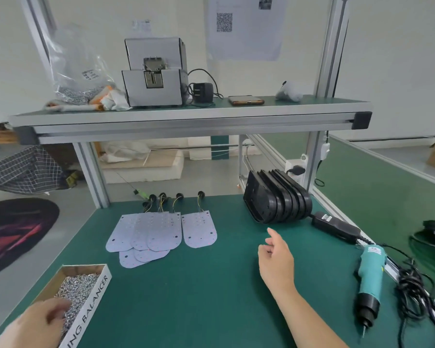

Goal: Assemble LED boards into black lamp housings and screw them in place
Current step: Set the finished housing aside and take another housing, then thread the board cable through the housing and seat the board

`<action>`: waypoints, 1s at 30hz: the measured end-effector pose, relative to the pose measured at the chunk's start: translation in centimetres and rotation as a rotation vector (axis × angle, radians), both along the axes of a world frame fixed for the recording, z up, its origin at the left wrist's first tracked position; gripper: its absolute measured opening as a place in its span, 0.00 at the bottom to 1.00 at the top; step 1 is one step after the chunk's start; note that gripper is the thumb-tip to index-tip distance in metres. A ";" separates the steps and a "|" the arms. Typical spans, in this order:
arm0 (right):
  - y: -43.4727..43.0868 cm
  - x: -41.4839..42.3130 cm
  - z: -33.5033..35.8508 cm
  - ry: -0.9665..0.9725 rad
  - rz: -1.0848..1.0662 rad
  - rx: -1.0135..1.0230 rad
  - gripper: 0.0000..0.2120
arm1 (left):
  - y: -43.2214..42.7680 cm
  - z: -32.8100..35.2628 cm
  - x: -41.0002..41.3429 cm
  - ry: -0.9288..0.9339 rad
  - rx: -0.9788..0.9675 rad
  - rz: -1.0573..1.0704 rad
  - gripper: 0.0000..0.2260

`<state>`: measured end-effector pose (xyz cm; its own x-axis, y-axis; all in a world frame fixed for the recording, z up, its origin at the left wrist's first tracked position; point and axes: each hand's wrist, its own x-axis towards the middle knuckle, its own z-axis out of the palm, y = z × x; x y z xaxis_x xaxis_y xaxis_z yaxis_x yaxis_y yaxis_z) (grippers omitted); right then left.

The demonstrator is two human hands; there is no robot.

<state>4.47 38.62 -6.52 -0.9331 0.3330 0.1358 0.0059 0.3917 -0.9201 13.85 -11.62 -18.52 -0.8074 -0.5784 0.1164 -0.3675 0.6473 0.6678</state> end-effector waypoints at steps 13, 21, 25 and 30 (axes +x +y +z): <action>0.0 -5.6 1.4 -0.038 -0.061 0.579 0.21 | 21.0 20.5 -7.4 0.011 -0.147 -0.331 0.07; 0.1 -5.7 0.8 -0.030 -0.061 0.595 0.18 | 27.2 18.0 -22.8 -0.310 -0.225 -0.554 0.21; 0.2 -6.1 0.6 -0.041 -0.077 0.555 0.15 | 28.9 16.9 -26.4 -0.461 -0.250 -0.573 0.23; 0.6 -6.6 0.3 -0.033 -0.100 0.571 0.15 | 30.0 16.2 -27.4 -0.539 -0.198 -0.541 0.18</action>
<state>-2.10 39.21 -6.22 -0.9076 0.3023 0.2913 0.0937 0.8222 -0.5614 -13.50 18.34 -2.32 -0.9453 -0.0986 -0.3111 -0.2078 0.9168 0.3409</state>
